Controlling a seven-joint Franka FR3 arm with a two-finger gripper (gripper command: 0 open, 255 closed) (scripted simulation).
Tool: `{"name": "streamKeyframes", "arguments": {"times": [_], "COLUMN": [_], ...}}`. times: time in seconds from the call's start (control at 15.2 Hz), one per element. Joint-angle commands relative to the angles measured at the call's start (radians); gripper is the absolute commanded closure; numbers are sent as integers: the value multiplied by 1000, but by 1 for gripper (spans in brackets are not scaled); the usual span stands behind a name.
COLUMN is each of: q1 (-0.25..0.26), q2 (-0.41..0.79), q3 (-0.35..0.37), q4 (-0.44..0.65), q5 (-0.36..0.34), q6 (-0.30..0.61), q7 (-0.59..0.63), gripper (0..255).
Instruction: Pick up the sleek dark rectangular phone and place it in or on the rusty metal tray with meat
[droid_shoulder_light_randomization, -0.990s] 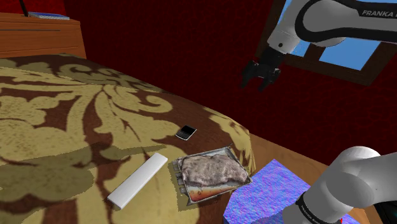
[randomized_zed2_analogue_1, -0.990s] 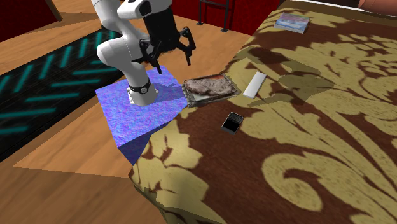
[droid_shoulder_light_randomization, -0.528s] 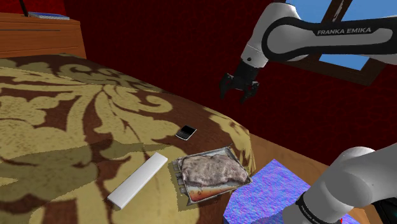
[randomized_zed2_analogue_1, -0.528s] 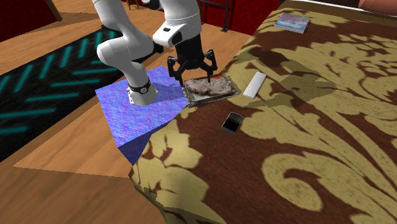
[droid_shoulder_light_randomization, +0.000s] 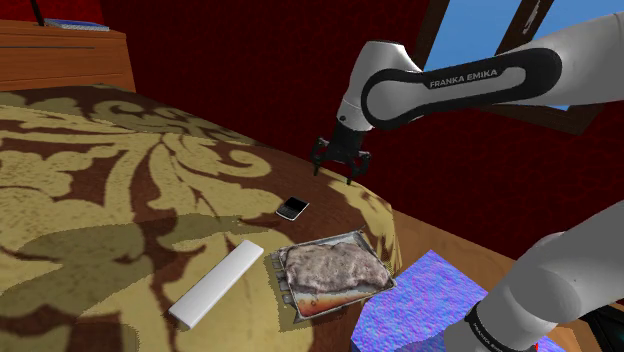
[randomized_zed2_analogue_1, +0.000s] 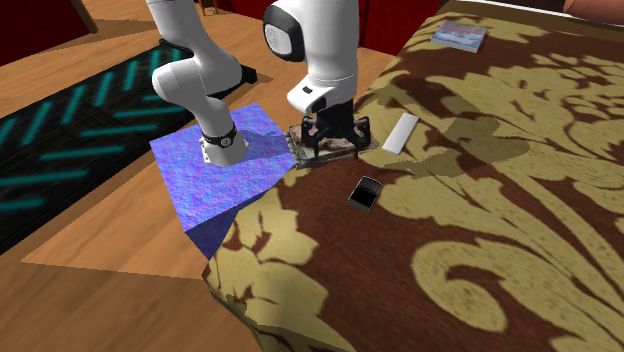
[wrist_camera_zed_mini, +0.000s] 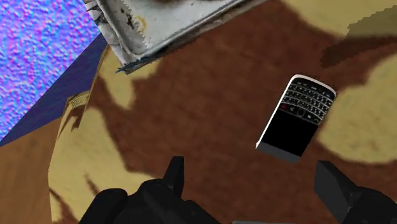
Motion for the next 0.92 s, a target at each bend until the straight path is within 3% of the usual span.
{"name": "streamKeyframes", "arguments": {"times": [0.0,0.46,0.86], "q1": [-15,-1,11], "q2": [102,412,460], "q3": [38,82,72], "q4": [44,204,186], "q5": [-35,-193,-223], "q6": [43,118,178], "q7": [100,429,452], "gripper": [0,0,0]}}
